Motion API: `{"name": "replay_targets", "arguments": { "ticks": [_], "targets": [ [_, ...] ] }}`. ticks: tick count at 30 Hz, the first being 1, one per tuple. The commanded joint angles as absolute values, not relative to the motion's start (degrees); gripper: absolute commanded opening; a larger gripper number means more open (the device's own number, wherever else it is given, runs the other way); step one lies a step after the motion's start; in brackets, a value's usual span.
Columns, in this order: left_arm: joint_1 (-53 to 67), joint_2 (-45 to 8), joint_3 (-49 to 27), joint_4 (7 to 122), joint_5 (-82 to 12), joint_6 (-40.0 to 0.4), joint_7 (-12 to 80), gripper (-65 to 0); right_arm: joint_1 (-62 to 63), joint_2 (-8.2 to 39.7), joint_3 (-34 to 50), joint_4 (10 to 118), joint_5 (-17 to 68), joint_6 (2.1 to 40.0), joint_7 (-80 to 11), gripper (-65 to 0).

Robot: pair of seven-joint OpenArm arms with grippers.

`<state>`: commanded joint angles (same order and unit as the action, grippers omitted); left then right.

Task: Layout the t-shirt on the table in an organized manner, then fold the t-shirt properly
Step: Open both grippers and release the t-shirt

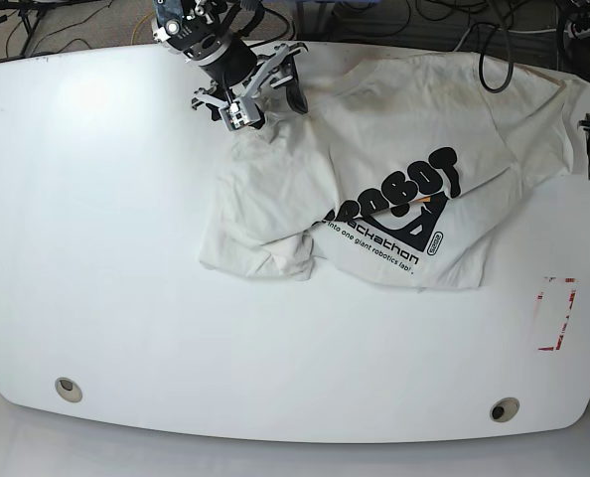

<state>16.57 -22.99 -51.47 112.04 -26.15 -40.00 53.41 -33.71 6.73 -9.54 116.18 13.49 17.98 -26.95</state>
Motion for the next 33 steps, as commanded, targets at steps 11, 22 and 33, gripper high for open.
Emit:
{"name": "replay_targets", "arguments": {
  "ticks": [11,22,33],
  "targets": [
    [11.9,-23.0,-46.4,111.9,-26.2,-40.0,53.4,-16.7,-32.3,8.9,-8.2,116.2,12.8,17.5,-26.9,-27.9],
    [9.3,-22.8,-38.7,111.7,-26.1,-36.8,53.4,-16.7,-32.0,9.4,-1.5,116.4,0.1,17.5,-28.0,-27.9],
    [9.1,-22.8,-35.3,111.6,-26.1,-35.4,53.3,-16.7,-27.6,8.0,4.6,116.4,-1.5,17.6,-26.4,-27.9]
  ]
}}
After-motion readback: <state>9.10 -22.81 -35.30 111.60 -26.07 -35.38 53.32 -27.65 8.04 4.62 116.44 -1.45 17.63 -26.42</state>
